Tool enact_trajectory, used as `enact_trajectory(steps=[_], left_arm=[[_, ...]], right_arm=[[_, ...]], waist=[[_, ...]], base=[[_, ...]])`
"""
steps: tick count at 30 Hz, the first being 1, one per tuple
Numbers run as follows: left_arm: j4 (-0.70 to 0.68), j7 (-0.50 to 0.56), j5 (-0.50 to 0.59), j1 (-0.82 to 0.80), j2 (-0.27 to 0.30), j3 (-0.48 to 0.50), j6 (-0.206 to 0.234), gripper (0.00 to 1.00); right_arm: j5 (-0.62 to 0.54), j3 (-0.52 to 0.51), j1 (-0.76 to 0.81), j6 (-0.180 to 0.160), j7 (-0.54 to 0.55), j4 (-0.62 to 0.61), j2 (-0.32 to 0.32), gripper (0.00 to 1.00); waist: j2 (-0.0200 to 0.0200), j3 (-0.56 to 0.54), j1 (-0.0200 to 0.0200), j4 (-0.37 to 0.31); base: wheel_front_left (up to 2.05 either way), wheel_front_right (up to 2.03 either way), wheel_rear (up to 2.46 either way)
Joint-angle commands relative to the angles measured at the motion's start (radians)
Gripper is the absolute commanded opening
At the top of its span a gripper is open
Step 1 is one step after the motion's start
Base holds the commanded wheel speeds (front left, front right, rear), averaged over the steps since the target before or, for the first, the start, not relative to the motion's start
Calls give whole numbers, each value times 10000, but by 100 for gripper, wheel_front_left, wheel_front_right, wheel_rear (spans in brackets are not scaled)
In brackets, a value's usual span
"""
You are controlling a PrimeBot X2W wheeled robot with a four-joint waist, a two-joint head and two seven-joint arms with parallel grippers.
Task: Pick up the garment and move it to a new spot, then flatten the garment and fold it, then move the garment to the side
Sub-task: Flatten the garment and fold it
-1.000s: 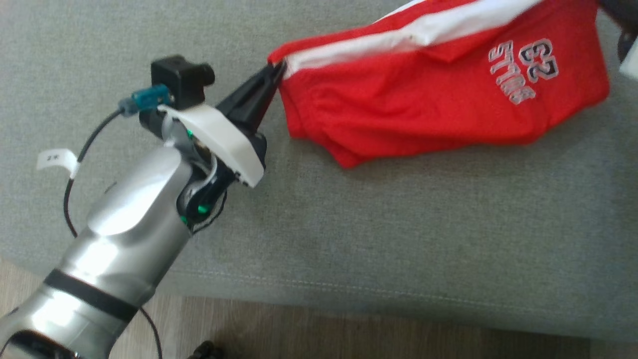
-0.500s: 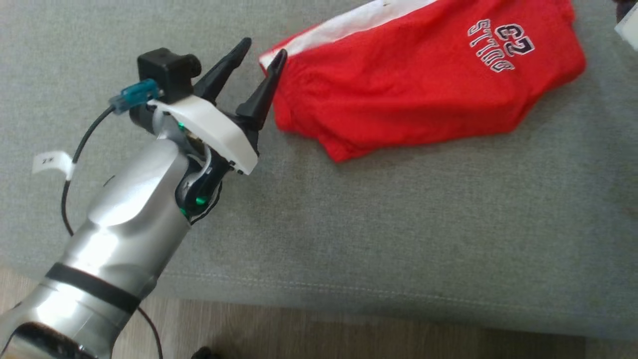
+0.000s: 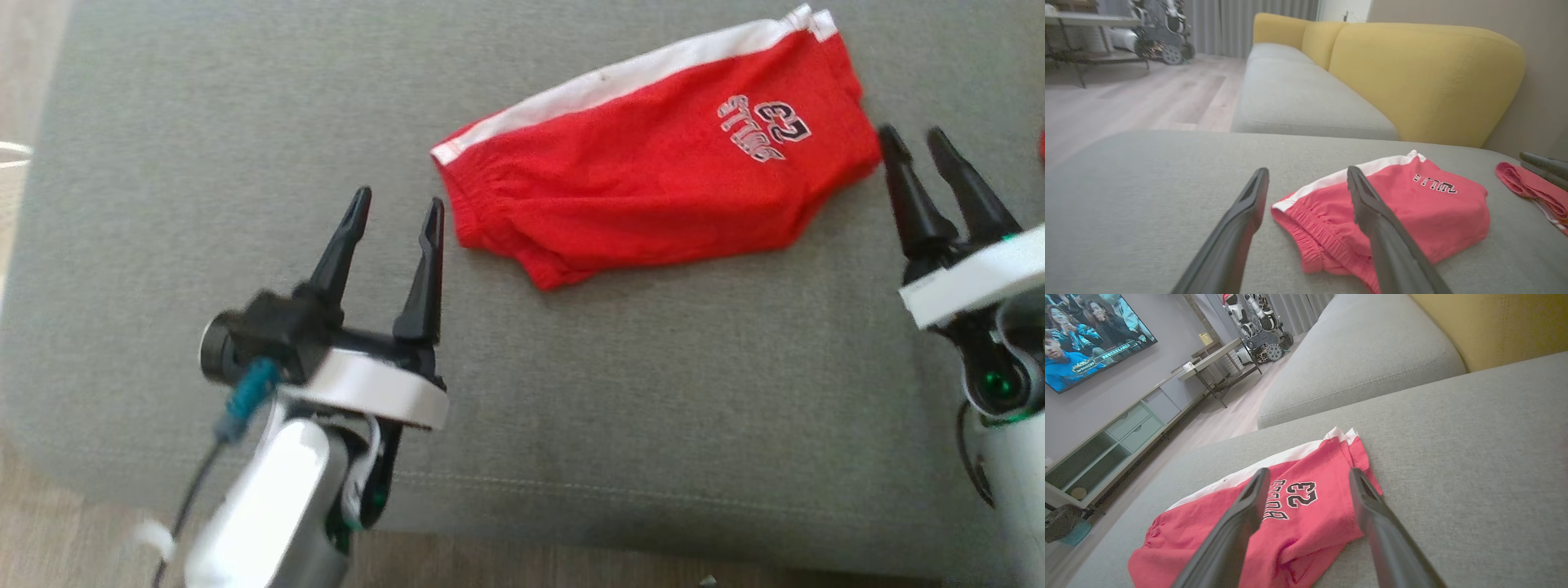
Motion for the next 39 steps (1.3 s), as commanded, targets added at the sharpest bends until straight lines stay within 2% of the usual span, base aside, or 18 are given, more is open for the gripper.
enact_trajectory(steps=[1, 5, 11, 16, 23, 24, 26, 27, 32, 39], left_arm=[[-517, -120, 304, -200, 48, 510, 75, 100], [-1068, -121, 1347, 603, -395, 472, -12, 100], [-1311, -121, 2362, 897, -761, 289, -288, 100], [-1309, -121, 2598, 837, -1036, 258, -512, 100], [-1261, -121, 2736, 782, -1191, 356, -680, 100], [-1249, -122, 2760, 763, -1206, 375, -702, 100], [-1224, -122, 2805, 733, -1231, 413, -731, 100], [-1222, -122, 2834, 721, -1241, 436, -738, 100], [-1213, -122, 2948, 763, -1268, 561, -807, 100], [-1166, -122, 3124, 939, -1264, 761, -960, 100]], right_arm=[[-185, -91, -108, 44, -139, -183, -28, 100], [-675, -898, -476, 44, -145, 697, 38, 100], [-1143, -1583, -1697, 44, 790, 2338, -252, 100], [-1478, -1610, -2463, 44, 1821, 3510, -612, 100], [-1789, -1351, -2925, 44, 3019, 4504, -636, 100], [-1775, -1338, -2961, 44, 3186, 4632, -590, 97], [-1706, -1332, -3019, 44, 3207, 4687, -519, 22], [-1620, -1364, -3038, 44, 3131, 4676, -471, 0], [-1026, -1258, -2869, 44, 2864, 4300, -380, 0], [-560, -1248, -2459, 44, 2220, 3483, -752, 0]], waist=[[0, -170, 0, 243], [0, -178, 0, 617], [0, 226, 0, 1292], [0, 556, 0, 1755], [0, 745, 0, 1932], [0, 755, 0, 1933], [0, 747, 0, 1905], [0, 737, 0, 1864], [0, 591, 0, 1466], [0, 167, 0, 532]], base=[[0, 0, 0], [0, 0, 0], [0, 0, 0], [0, 0, 0], [0, 0, 0], [0, 0, 0], [0, 0, 0], [0, 0, 0], [0, 0, 0], [0, 0, 0]])
